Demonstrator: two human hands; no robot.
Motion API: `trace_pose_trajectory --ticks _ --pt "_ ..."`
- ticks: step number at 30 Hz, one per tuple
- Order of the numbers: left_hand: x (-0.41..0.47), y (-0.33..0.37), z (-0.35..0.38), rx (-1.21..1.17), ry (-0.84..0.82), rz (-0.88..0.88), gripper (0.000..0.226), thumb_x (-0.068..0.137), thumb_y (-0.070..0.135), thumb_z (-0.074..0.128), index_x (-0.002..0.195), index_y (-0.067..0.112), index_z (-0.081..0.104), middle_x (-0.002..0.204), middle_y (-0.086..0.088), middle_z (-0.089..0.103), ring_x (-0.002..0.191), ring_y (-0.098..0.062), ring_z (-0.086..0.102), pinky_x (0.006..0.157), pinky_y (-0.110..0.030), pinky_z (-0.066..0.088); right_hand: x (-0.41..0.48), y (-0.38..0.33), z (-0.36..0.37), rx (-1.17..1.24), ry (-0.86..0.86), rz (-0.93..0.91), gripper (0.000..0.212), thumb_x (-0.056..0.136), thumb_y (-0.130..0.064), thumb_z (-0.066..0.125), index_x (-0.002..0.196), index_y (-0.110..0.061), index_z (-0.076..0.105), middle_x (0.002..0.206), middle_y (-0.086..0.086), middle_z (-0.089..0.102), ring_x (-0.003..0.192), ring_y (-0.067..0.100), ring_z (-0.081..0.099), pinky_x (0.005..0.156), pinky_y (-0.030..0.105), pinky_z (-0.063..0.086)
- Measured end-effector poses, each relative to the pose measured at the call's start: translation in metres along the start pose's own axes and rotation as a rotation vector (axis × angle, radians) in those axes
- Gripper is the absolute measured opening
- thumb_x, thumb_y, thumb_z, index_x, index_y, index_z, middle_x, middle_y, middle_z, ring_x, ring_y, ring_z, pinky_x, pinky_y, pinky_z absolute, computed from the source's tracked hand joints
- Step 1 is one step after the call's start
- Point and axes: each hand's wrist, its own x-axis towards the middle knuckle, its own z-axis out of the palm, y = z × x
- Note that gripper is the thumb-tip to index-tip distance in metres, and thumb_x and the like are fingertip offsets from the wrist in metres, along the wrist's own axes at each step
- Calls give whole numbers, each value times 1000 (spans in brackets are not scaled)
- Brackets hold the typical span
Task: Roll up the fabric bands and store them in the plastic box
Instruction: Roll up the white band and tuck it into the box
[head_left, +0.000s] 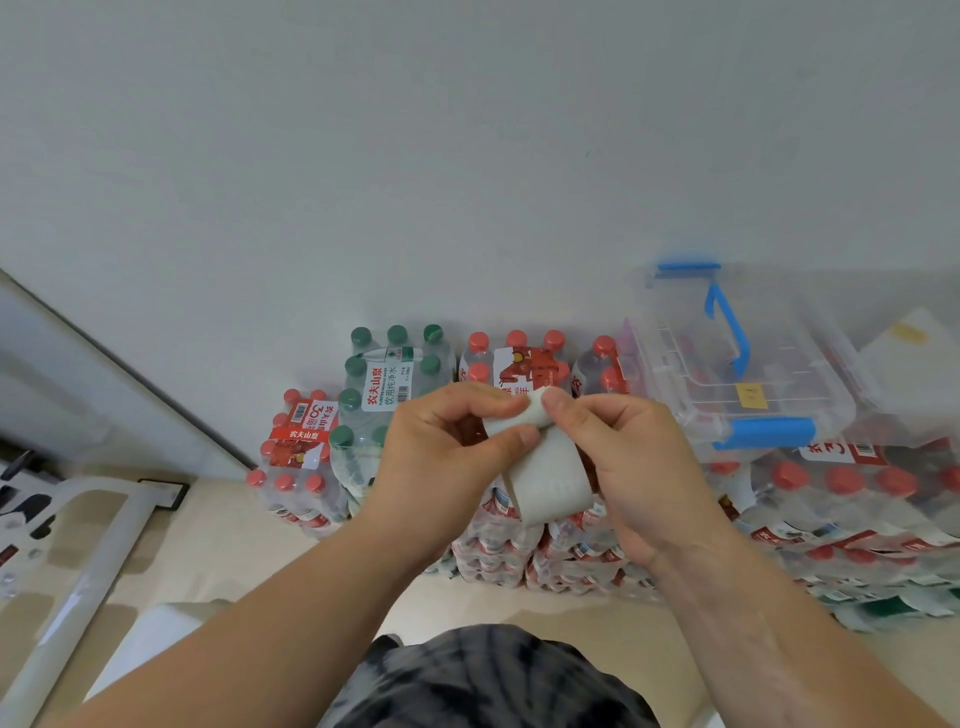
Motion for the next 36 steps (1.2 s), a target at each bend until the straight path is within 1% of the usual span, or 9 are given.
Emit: trace_pose_trajectory --ticks 3,7,11,14,18,20,25,31,36 --pt "0 1 1 -60 -9 -33 20 76 11 80 91 24 81 97 -4 78 89 -15 74 74 -25 59 1 0 0 5 26 -23 30 71 -47 75 84 -21 83 88 6 79 84 27 76 67 43 64" --pt "-3 -1 3 -98 15 -145 28 91 20 69 118 25 73 100 -9 76 92 -21 75 71 -33 60 3 3 -3 44 31 -61 16 82 -35 74 94 -28 82 96 1 81 92 24 77 75 41 66" --pt "-4 1 9 -75 65 -174 36 77 33 76 112 23 77 99 -17 73 89 -28 74 67 -32 61 3 9 -1 -10 134 -170 14 92 -24 74 101 -35 73 89 -1 80 85 16 76 66 34 63" --pt "-3 1 9 -74 67 -172 40 73 32 79 113 23 78 103 -22 72 97 -33 73 78 -45 64 -1 13 3 -80 204 -308 11 92 -24 74 88 -34 76 88 -9 78 82 8 74 66 21 58" --pt "-1 2 9 -28 65 -141 41 74 36 82 114 25 78 109 -32 67 104 -46 66 84 -58 60 -2 11 7 -93 211 -377 10 89 -28 76 84 -37 78 87 -11 77 83 8 74 67 18 57" --pt "0 4 10 -26 63 -118 39 75 36 83 112 27 79 108 -32 67 104 -46 66 83 -56 61 -1 10 8 -112 217 -389 9 89 -28 77 85 -36 78 87 -11 77 83 9 73 68 19 58" --pt "2 5 9 -22 10 -80 31 76 31 83 107 29 80 100 -11 78 97 -27 74 78 -35 62 -1 10 7 -123 230 -397 10 90 -26 77 82 -32 77 84 -9 76 79 8 72 66 18 56" --pt "4 7 2 29 -47 -63 33 73 35 82 106 31 80 102 -5 79 98 -24 74 82 -38 63 -1 13 4 -101 156 -345 17 90 -25 72 75 -18 69 80 -1 71 72 7 66 63 19 54" --pt "7 9 4 -22 -54 -76 28 75 26 82 102 30 81 101 -6 78 95 -22 74 78 -33 61 2 9 0 -108 97 -330 10 88 -28 71 81 -23 65 85 2 73 78 13 68 68 33 60"
